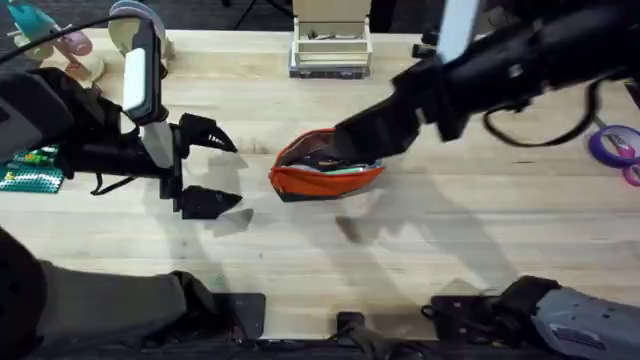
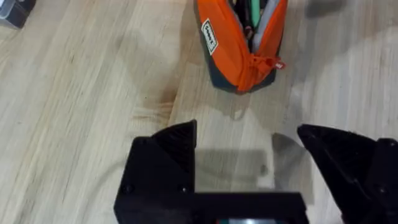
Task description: Unzip the bag, pick up the pens from the table one at a time and place them inside, then zip the bag closed.
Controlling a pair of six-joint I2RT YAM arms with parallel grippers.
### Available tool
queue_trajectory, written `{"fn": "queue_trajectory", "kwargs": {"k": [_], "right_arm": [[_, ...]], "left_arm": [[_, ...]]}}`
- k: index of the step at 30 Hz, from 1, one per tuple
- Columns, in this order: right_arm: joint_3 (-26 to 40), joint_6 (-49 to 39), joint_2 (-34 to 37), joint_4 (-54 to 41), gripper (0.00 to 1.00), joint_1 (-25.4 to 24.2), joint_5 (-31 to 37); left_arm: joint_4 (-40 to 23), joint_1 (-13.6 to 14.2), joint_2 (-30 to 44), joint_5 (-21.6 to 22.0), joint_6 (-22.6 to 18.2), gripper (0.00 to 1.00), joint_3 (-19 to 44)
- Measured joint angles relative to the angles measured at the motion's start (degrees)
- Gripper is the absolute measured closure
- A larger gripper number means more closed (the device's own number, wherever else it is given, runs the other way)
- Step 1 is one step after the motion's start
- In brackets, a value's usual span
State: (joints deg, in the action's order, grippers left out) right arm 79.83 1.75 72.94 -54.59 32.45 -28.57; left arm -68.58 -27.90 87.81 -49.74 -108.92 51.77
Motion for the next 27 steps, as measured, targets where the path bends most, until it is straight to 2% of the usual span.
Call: {"fn": "queue_trajectory", "kwargs": {"k": [8,17,22,27], "right_arm": [[-3.96,5.01,0.78,8.63,0.004,5.40,-0.18],[-4.51,10.91,8.30,11.29,0.004,10.77,0.68],[-4.65,15.21,10.08,12.44,0.004,15.30,6.49],[-4.65,21.10,10.06,12.84,0.003,20.84,16.56]], "left_arm": [[0.00,0.00,0.00,0.00,-0.02,0.009,0.00],[-0.02,0.00,0.00,0.00,0.00,0.007,0.00],[0.00,0.00,0.00,0.00,-0.02,0.008,0.00],[-0.02,0.00,0.00,0.00,-0.01,0.007,0.00]]}}
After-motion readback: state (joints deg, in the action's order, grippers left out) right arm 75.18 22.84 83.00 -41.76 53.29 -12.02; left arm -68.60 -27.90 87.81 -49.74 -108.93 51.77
